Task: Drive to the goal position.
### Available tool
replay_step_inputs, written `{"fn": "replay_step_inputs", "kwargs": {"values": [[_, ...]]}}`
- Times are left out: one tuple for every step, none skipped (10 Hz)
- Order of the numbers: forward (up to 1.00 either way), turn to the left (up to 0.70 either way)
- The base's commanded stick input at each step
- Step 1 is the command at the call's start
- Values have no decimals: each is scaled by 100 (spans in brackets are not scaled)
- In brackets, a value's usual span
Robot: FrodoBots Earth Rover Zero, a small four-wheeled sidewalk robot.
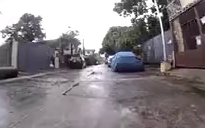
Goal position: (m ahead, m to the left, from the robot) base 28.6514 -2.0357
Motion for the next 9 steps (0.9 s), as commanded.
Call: {"fn": "replay_step_inputs", "kwargs": {"values": [[100,0],[100,0],[100,0],[100,0],[100,0],[100,0],[100,0],[100,0],[100,0]]}}
